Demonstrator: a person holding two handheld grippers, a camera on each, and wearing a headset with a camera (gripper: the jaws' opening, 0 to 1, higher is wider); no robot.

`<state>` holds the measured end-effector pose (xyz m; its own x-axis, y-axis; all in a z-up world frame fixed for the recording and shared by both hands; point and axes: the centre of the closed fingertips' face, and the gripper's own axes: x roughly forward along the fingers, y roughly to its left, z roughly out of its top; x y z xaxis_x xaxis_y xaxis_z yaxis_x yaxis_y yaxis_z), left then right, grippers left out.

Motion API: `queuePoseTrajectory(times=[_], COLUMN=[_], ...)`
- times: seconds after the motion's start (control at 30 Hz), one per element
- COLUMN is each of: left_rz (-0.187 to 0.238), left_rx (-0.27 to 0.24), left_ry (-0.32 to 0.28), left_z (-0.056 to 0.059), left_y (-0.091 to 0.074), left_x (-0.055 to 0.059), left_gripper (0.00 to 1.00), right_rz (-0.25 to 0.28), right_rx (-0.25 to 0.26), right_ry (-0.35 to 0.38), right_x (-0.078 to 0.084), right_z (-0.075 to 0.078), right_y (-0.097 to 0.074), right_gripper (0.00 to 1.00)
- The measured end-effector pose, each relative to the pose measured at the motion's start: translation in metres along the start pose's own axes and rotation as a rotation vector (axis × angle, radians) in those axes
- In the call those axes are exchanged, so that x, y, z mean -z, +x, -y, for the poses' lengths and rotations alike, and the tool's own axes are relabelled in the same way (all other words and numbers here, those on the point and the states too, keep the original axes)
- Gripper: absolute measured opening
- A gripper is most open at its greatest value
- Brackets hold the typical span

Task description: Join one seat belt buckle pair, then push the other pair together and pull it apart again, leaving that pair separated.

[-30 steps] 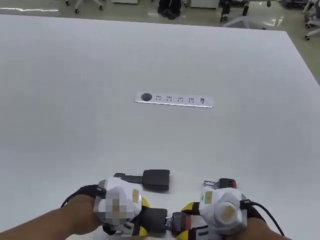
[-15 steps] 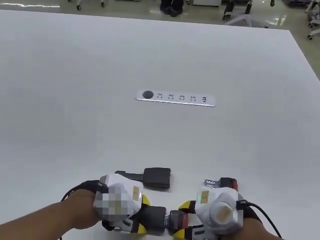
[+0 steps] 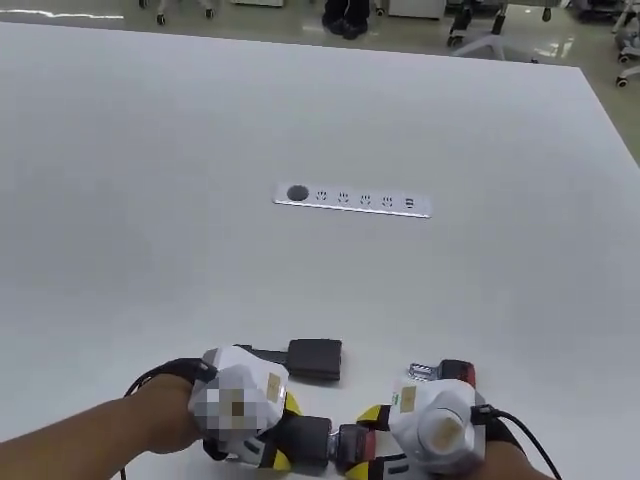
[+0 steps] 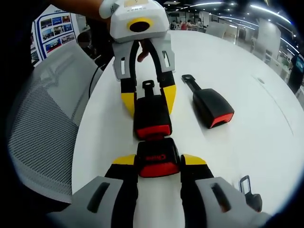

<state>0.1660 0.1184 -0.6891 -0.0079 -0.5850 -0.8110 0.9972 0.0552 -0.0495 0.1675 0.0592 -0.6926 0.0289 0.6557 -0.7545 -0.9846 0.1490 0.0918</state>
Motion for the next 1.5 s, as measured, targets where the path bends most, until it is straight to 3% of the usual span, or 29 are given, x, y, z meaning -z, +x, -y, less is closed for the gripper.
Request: queuePoseTrajectory(times=[0.37,0.77,0.9,1.5], left_rz=[0.014,0.033,0.06,0.103], left_rx=[0.001,0.047,0.046,0.069], left_ry=[0.006,-0.016,-0.02,-0.037], left_z=[-0.0015,-0.0021,-0.0026,-0.0017], left_y=[-0.0001,-0.0005,-0.0003,-0.001], left_x=[-0.0002,-0.0005,0.0003,-0.0009], left_gripper=[0.33,0.32,0.32,0.32], right_rz=[0.017,0.049,0.065,0.122], right_rx=[0.023,0.03,0.048,0.039], right_ry=[0.012,-0.02,-0.03,0.002], right_x=[0.0002,0.0013,0.0007,-0.0048], right_z=[0.0001,0.0001,-0.0003,-0.0037], right_y=[-0.0036,-0.0045,-0.0054,-0.007], right_gripper=[0.32,0.31,0.31,0.3])
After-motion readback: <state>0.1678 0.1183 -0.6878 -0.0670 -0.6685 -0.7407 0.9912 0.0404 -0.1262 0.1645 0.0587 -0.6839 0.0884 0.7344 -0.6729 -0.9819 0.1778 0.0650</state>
